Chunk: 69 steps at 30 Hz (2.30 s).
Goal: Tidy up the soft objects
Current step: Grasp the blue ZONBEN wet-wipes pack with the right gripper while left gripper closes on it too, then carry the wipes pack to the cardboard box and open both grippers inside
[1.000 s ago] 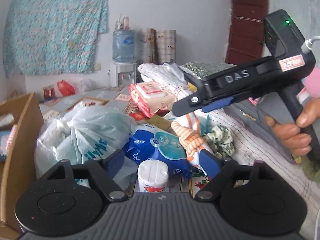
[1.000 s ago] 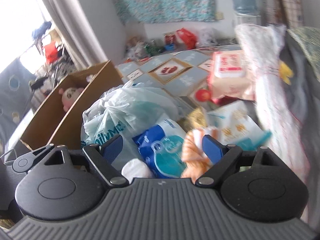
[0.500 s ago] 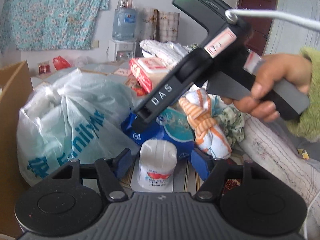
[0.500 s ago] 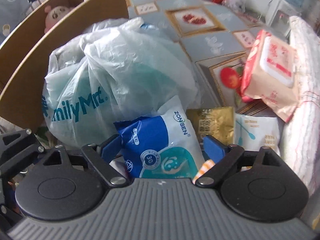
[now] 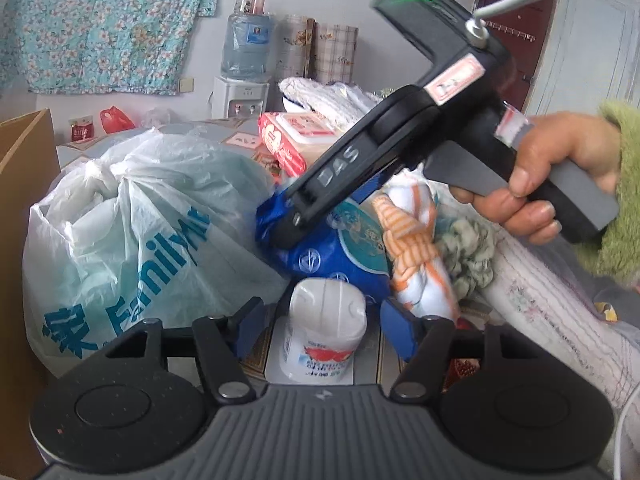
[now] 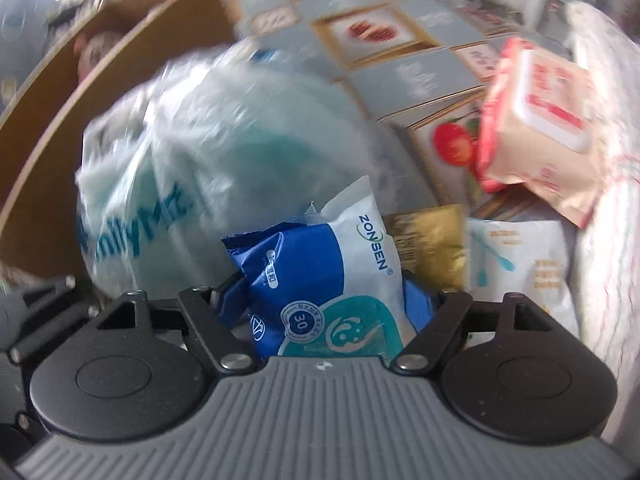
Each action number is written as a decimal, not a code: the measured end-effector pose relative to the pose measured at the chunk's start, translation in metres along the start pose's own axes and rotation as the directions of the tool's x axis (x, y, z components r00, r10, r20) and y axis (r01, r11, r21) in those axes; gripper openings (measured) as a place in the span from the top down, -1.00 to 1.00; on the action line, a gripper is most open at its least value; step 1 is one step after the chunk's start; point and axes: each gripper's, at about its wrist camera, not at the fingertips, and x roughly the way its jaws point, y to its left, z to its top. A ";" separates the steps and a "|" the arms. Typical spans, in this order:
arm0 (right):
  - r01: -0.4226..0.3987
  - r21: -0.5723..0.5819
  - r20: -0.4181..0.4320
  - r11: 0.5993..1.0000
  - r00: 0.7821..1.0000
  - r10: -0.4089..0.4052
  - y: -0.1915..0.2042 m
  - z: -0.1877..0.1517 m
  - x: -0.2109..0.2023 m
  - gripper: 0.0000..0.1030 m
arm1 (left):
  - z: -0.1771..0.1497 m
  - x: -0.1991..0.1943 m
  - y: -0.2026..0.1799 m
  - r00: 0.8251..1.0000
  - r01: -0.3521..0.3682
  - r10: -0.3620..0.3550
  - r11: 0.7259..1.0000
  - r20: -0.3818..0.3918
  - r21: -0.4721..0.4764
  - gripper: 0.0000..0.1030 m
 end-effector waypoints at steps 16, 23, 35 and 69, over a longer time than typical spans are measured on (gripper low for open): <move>-0.263 0.202 0.419 0.943 0.894 0.160 -0.028 -0.038 -0.082 -0.45 | 0.032 -0.007 -0.030 0.983 -0.057 0.051 0.998 0.175 0.033 -0.68; -0.295 0.193 0.425 0.936 0.885 0.191 -0.014 -0.053 -0.095 -0.46 | 0.048 0.001 -0.034 0.978 -0.055 0.053 0.998 0.200 0.009 -0.27; -0.315 0.197 0.442 0.928 0.874 0.203 0.001 -0.066 -0.116 -0.47 | 0.046 -0.030 -0.032 0.980 -0.021 0.022 1.000 0.196 -0.007 0.08; -0.386 0.413 -0.119 0.825 0.875 0.469 0.330 0.180 0.162 -0.47 | -0.016 -0.233 0.244 0.784 -0.539 0.621 0.699 0.023 -0.470 -0.29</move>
